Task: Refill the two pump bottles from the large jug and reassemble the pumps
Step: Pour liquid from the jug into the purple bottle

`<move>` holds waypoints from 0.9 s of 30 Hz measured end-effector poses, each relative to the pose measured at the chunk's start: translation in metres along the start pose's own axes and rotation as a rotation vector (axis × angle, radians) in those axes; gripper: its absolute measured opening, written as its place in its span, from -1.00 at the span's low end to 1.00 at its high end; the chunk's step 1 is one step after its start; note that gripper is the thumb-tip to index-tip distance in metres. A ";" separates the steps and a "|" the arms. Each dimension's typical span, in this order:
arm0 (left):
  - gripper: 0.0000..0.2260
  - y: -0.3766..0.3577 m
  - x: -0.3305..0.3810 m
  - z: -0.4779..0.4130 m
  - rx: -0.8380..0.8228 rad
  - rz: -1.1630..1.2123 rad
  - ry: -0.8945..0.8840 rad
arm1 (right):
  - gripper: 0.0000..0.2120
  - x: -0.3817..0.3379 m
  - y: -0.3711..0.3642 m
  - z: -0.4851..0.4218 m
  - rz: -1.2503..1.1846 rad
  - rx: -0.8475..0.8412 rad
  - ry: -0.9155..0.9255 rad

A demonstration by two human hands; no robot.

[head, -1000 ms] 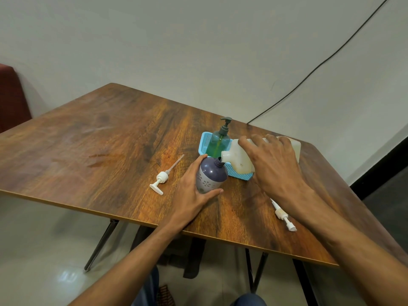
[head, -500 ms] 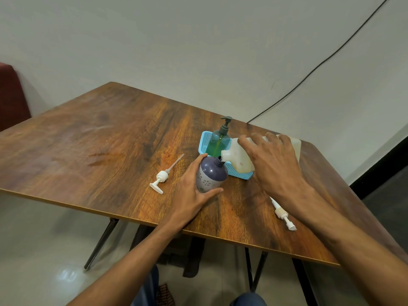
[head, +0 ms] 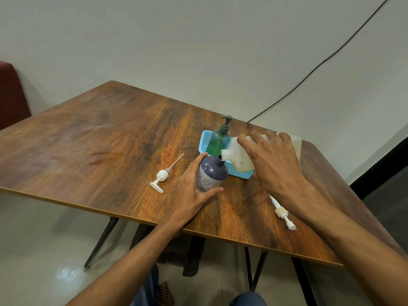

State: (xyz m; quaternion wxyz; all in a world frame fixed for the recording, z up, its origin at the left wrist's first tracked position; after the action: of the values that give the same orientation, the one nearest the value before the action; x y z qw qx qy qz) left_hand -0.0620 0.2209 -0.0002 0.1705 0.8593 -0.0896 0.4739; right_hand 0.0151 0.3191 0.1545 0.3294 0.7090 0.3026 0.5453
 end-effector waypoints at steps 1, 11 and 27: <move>-0.14 0.000 0.000 0.000 0.000 0.000 0.000 | -0.25 0.000 0.001 0.000 0.004 0.003 0.001; -0.14 0.001 0.002 0.001 -0.001 0.023 -0.003 | -0.27 -0.001 0.003 0.001 0.021 -0.001 0.020; -0.13 0.001 0.000 -0.001 0.006 0.015 0.001 | -0.26 -0.002 0.002 -0.002 0.011 0.004 0.027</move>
State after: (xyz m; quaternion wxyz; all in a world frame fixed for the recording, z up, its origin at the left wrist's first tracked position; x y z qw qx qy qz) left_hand -0.0628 0.2202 0.0006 0.1647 0.8588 -0.0944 0.4758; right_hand 0.0127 0.3169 0.1552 0.3209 0.7039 0.3041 0.5560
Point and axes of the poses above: each hand's wrist, its own z-axis away from the middle knuckle, its own y-axis out of the back of the hand, x = y × z, the point moved 9 cm from there along -z, towards the middle knuckle, and after that the axes turned 1 degree about -x, right-handed, at the moved point
